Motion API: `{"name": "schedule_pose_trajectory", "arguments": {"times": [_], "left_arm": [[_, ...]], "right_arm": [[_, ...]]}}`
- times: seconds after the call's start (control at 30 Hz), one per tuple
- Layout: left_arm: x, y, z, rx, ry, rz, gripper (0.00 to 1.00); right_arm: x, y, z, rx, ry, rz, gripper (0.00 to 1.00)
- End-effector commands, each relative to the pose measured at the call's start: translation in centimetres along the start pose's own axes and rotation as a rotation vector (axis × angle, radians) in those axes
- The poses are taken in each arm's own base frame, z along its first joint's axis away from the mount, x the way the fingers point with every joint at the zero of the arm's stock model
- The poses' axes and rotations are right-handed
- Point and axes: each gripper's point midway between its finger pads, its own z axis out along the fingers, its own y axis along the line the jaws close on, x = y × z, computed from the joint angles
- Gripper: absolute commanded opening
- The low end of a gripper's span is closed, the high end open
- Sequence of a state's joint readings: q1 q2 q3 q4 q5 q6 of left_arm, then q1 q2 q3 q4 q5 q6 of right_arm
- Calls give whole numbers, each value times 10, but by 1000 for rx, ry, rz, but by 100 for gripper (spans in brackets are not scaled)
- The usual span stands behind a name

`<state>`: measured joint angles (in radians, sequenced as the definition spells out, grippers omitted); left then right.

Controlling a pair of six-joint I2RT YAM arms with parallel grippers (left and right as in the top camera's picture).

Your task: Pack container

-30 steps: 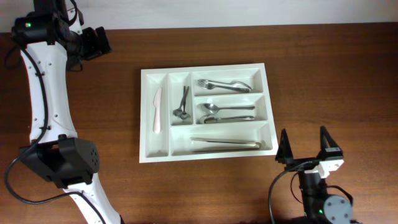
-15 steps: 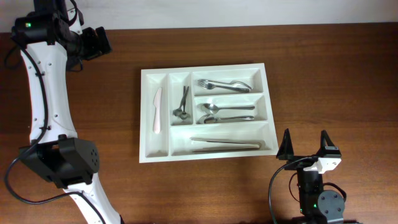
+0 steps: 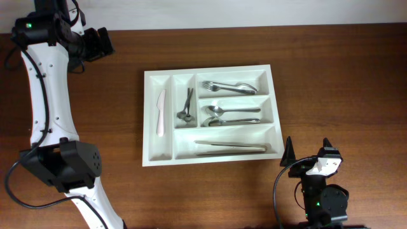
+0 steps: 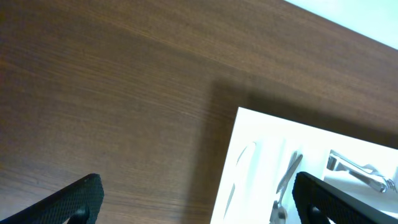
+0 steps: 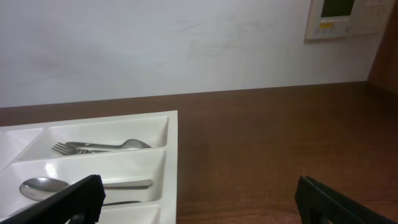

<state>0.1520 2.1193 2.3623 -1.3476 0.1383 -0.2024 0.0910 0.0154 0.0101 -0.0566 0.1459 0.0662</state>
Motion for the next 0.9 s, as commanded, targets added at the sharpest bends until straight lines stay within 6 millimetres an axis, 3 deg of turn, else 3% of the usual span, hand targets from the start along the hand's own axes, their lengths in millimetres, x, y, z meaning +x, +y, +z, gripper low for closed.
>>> {"name": "schedule_pose_trajectory", "arguments": {"times": [0.0, 0.43, 0.53, 0.63, 0.7, 0.73, 0.87], "left_arm": [[-3, 0, -5, -1, -17, 7, 99], [-3, 0, -5, -2, -15, 6, 99], [-6, -6, -29, 10, -64, 17, 99], [-6, -26, -80, 44, -164, 54, 99], [2, -50, -141, 94, -279, 103, 99], [13, -65, -184, 133, -362, 138, 99], [56, -89, -291, 239, -565, 217, 99]], "right_arm": [[1, -5, 0, 27, 0, -9, 99], [1, -5, 0, 27, 0, -9, 99], [1, -5, 0, 27, 0, -9, 99], [1, -5, 0, 27, 0, -9, 99], [1, -5, 0, 27, 0, -9, 99], [1, -5, 0, 27, 0, -9, 99], [1, -5, 0, 27, 0, -9, 99]]}}
